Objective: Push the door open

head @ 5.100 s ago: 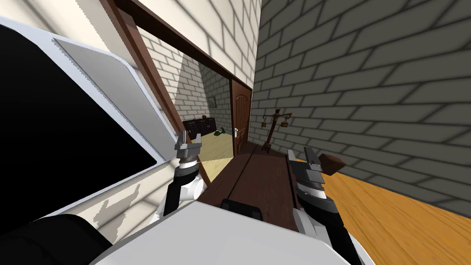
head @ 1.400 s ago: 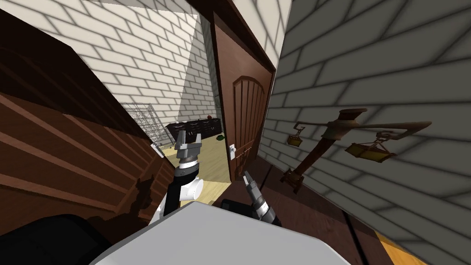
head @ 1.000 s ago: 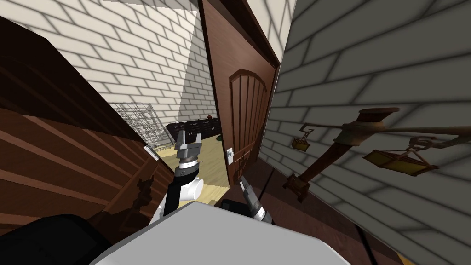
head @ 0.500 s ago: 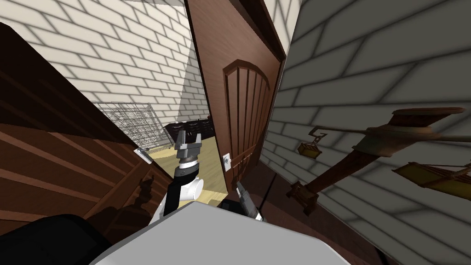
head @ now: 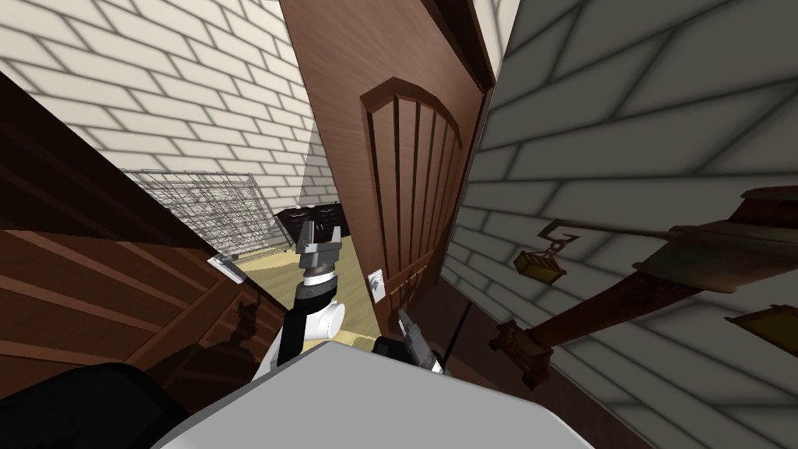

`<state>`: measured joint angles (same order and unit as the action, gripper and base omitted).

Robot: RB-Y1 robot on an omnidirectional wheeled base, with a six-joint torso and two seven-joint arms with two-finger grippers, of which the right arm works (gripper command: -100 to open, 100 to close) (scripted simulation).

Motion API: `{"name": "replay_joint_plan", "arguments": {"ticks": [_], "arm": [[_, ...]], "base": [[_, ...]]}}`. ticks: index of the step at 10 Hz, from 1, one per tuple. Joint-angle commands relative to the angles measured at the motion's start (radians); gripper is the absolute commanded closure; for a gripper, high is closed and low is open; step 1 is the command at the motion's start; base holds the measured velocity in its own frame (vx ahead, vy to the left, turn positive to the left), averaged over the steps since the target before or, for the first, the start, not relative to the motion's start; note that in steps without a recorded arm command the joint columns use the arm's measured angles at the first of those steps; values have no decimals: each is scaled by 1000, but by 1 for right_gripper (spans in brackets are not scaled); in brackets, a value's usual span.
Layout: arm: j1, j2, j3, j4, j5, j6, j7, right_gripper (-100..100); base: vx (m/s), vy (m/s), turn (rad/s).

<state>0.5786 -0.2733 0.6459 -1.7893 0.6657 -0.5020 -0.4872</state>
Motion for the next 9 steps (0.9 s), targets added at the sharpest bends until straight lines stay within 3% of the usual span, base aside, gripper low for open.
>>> {"name": "replay_joint_plan", "arguments": {"ticks": [1,3,4,5,9], "arm": [[17,1,26,28,4,-2,-6,-100],[17,1,26,28,4,-2,-6,-100],[-1,-6,4,4,-1,1,-11,-100],[-12,5,2,20,-6,2,-4,-100],[-37,26,-1,50,-17,9,6,-100]], "base": [[63,-31,5],[1,0,1],[-5,3,-4],[50,81,36],[114,152,28]]}}
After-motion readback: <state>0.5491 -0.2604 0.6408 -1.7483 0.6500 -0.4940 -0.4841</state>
